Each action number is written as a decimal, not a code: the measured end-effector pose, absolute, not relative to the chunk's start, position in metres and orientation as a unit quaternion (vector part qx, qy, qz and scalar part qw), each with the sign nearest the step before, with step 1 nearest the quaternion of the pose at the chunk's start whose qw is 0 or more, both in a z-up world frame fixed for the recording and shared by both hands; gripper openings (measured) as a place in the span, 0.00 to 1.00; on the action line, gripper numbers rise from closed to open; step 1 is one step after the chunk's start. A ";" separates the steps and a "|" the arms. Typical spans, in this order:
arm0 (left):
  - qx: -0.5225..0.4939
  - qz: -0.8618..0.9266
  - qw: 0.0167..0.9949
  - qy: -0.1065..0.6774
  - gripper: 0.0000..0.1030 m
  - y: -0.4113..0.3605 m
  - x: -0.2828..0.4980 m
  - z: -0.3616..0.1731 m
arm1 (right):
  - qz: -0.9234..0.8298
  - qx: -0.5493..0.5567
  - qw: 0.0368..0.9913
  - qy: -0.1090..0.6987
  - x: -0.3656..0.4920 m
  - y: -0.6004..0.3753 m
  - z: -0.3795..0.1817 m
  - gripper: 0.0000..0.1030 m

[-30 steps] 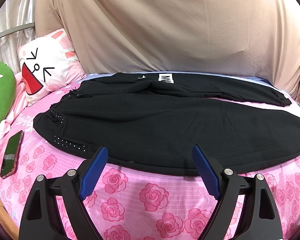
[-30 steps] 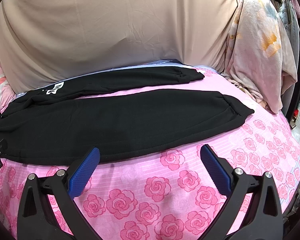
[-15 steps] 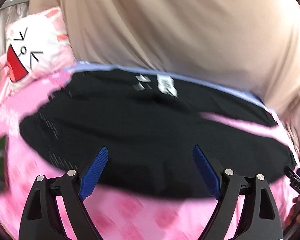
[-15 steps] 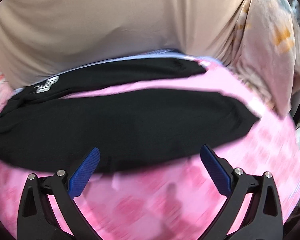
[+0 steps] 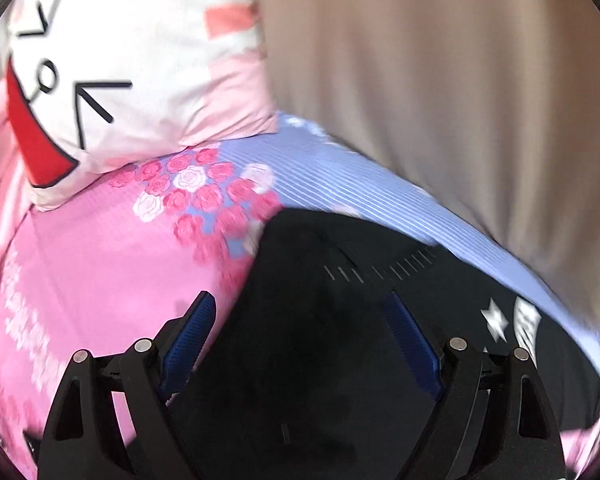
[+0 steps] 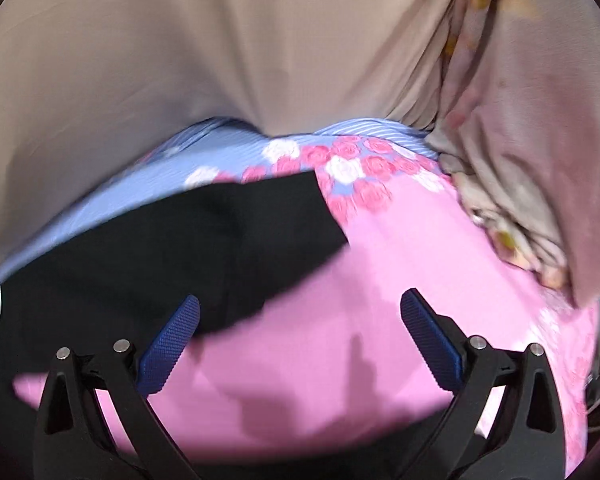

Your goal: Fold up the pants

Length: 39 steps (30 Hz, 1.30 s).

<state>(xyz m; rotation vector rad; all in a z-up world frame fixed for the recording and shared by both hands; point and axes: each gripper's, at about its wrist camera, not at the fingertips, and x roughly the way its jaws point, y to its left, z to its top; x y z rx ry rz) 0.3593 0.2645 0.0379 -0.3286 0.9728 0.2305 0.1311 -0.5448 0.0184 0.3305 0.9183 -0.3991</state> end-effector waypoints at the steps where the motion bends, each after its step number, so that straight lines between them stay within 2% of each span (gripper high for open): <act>1: -0.169 0.110 0.853 0.482 0.82 0.273 0.379 0.026 | -0.193 0.169 0.860 0.442 0.146 -0.551 0.014 0.96; 6: -0.187 0.142 0.815 0.530 0.82 0.292 0.430 -0.024 | -0.203 0.196 0.836 0.471 0.195 -0.566 -0.010 0.96; 8: -0.165 0.145 0.831 0.512 0.84 0.286 0.437 -0.022 | -0.205 0.189 0.830 0.484 0.206 -0.562 -0.019 0.96; 9: -0.161 0.136 0.834 0.510 0.72 0.284 0.439 -0.022 | -0.205 0.183 0.831 0.484 0.210 -0.564 -0.022 0.96; 10: -0.150 0.133 0.841 0.502 0.47 0.279 0.441 -0.018 | -0.206 0.171 0.835 0.481 0.213 -0.559 -0.024 0.88; 11: -0.145 0.126 0.843 0.502 0.37 0.276 0.442 -0.017 | -0.204 0.160 0.839 0.479 0.214 -0.554 -0.024 0.78; 12: -0.134 0.123 0.844 0.504 0.27 0.272 0.441 -0.013 | -0.199 0.148 0.845 0.474 0.214 -0.549 -0.023 0.64; 13: -0.126 0.125 0.845 0.504 0.20 0.269 0.438 -0.009 | -0.185 0.140 0.853 0.467 0.213 -0.543 -0.018 0.42; 14: -0.117 0.121 0.850 0.499 0.17 0.265 0.434 -0.002 | -0.170 0.139 0.859 0.463 0.213 -0.540 -0.014 0.30; 15: -0.115 0.115 0.856 0.491 0.14 0.264 0.427 0.006 | -0.152 0.147 0.862 0.461 0.211 -0.538 -0.010 0.12; 16: -0.118 0.109 0.861 0.483 0.13 0.265 0.422 0.014 | -0.147 0.153 0.867 0.452 0.206 -0.537 -0.001 0.11; 21: -0.149 0.052 0.893 0.422 0.12 0.278 0.359 0.087 | -0.111 0.127 0.914 0.369 0.152 -0.528 0.064 0.10; 26: -0.139 0.007 0.920 0.367 0.12 0.275 0.257 0.149 | -0.067 0.083 0.949 0.296 0.069 -0.516 0.108 0.10; 29: -0.127 0.000 0.921 0.367 0.12 0.282 0.191 0.152 | -0.055 0.057 0.956 0.283 0.010 -0.517 0.105 0.10; 32: -0.120 0.011 0.915 0.386 0.13 0.291 0.136 0.128 | -0.055 0.045 0.948 0.310 -0.041 -0.521 0.080 0.10; 33: -0.123 0.017 0.912 0.391 0.17 0.291 0.123 0.112 | -0.059 0.045 0.944 0.323 -0.053 -0.525 0.068 0.11; 35: -0.135 0.031 0.909 0.394 0.44 0.299 0.095 0.090 | -0.073 0.046 0.931 0.354 -0.076 -0.531 0.044 0.11; 36: -0.150 0.032 0.909 0.388 0.66 0.302 0.082 0.082 | -0.082 0.050 0.927 0.362 -0.083 -0.534 0.036 0.12; 38: -0.189 0.025 0.908 0.373 0.70 0.307 0.052 0.075 | -0.092 0.076 0.923 0.366 -0.108 -0.540 0.032 0.15; 39: -0.209 0.018 0.905 0.371 0.70 0.310 0.041 0.070 | -0.095 0.089 0.924 0.361 -0.118 -0.541 0.032 0.28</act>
